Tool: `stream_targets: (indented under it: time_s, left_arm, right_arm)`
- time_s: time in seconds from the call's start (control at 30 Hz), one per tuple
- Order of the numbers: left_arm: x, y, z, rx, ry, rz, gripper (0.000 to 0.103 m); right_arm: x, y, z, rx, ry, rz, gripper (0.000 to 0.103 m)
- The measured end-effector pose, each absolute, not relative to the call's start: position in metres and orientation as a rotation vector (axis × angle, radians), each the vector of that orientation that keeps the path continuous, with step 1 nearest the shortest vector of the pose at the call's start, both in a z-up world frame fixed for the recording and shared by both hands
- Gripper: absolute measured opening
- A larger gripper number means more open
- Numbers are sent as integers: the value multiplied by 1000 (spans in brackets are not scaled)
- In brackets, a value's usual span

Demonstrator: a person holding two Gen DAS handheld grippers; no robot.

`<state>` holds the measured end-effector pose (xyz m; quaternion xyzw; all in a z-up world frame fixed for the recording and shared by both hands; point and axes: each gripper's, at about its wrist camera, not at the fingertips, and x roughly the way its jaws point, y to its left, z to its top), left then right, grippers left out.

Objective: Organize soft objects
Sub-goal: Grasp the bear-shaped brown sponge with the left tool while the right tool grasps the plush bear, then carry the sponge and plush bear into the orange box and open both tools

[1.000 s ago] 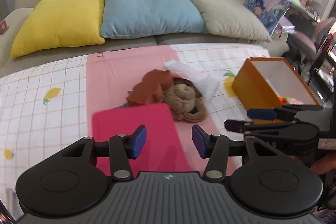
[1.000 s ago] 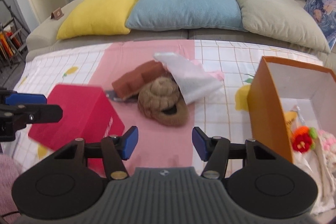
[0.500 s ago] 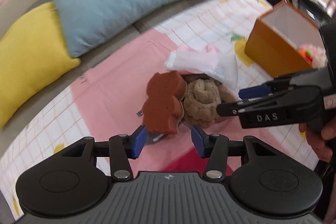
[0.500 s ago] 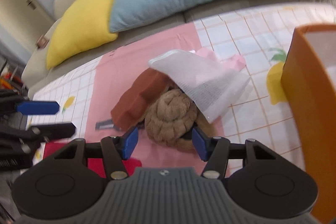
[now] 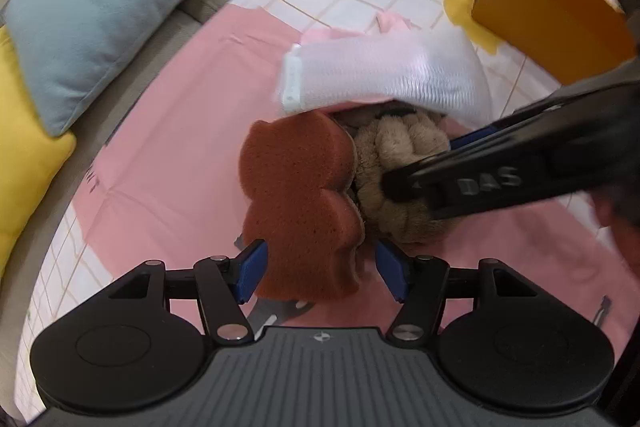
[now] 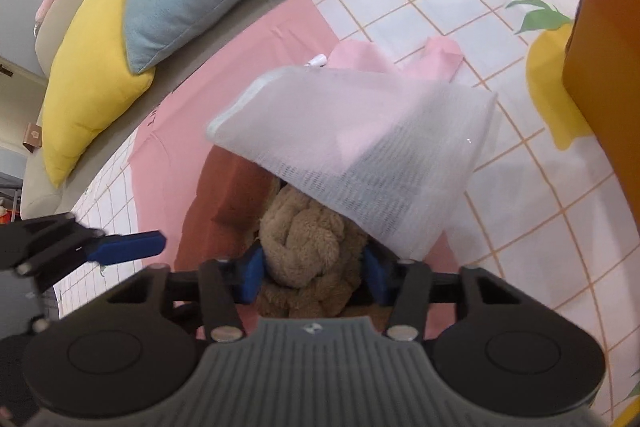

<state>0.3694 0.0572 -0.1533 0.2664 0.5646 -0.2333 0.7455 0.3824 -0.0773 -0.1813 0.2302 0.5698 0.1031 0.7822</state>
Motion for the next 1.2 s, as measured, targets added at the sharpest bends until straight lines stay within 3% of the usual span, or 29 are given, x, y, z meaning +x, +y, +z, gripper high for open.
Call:
stream_targets:
  time_s: [0.1,0.33,0.4,0.47,0.57,0.73,1.0,1.2]
  left_arm:
    - [373,49,-165,627,1254,-527,73]
    - [373,24,-183,816,1256,-484,78]
    - [373,20,-189,878,1251,-441,69]
    - [372,18,-193,942,1224,-385,46]
    - [375,23,-186,912,1203,-326,36]
    - [367,30,-144,788,1089,-257,35]
    - [296,20,-49,424,901,-286,35]
    - [231,6,-42,242,867,-310,35]
  right_arm:
    - [376,-85,-180,479,1241,249,34]
    - [353,-111,-175,428,1276,254,32]
    - [344,-119,-173,414,1294,250,32]
    - [335,-126,-171,384,1310,257,32]
    - [320,-134,-161,315,1308,293,30]
    - [295,-153,-124,305,1228,391,29]
    - [256,-164,-108,163,1306,445,29]
    - [224,-166,-85,-29,1203,424,29]
